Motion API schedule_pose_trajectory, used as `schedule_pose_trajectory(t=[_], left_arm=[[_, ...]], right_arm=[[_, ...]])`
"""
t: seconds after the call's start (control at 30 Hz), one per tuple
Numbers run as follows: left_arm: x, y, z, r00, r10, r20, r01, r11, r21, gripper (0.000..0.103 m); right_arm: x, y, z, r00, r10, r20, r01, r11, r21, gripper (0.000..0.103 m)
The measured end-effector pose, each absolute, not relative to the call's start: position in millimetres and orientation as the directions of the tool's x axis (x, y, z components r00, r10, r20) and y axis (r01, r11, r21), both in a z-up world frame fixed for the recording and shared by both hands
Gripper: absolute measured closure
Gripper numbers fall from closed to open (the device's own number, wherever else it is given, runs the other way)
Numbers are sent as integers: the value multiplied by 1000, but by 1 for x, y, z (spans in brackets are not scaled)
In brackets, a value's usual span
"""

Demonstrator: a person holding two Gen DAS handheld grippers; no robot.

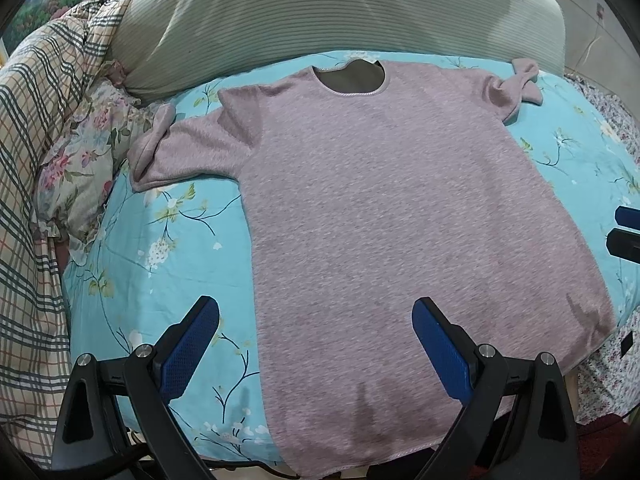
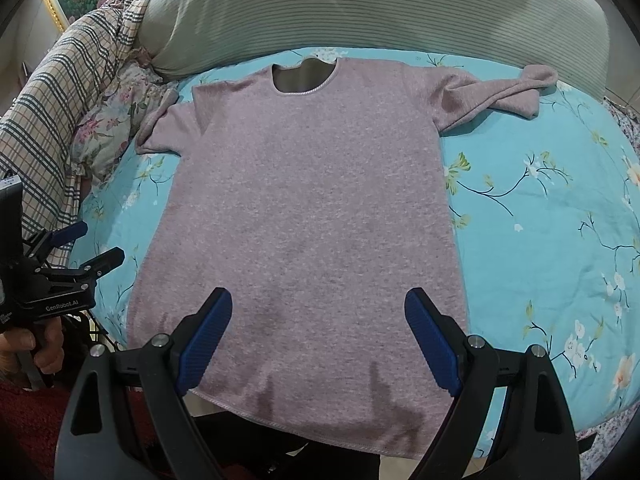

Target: Fold small clothes

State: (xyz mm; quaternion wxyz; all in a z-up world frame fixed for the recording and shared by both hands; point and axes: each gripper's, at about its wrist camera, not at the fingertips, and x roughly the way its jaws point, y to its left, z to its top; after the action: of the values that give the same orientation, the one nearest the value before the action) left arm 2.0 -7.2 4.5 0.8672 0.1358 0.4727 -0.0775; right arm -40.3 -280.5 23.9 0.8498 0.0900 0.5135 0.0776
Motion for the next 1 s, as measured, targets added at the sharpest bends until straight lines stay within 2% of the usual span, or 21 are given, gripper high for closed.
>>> schedule_pose_trajectory(t=[1.0], left_arm=[[17, -15, 1, 509, -12, -861, 279, 948, 151, 5]], right_arm=[[-23, -292, 21, 449, 242, -860, -27, 966, 258, 15]])
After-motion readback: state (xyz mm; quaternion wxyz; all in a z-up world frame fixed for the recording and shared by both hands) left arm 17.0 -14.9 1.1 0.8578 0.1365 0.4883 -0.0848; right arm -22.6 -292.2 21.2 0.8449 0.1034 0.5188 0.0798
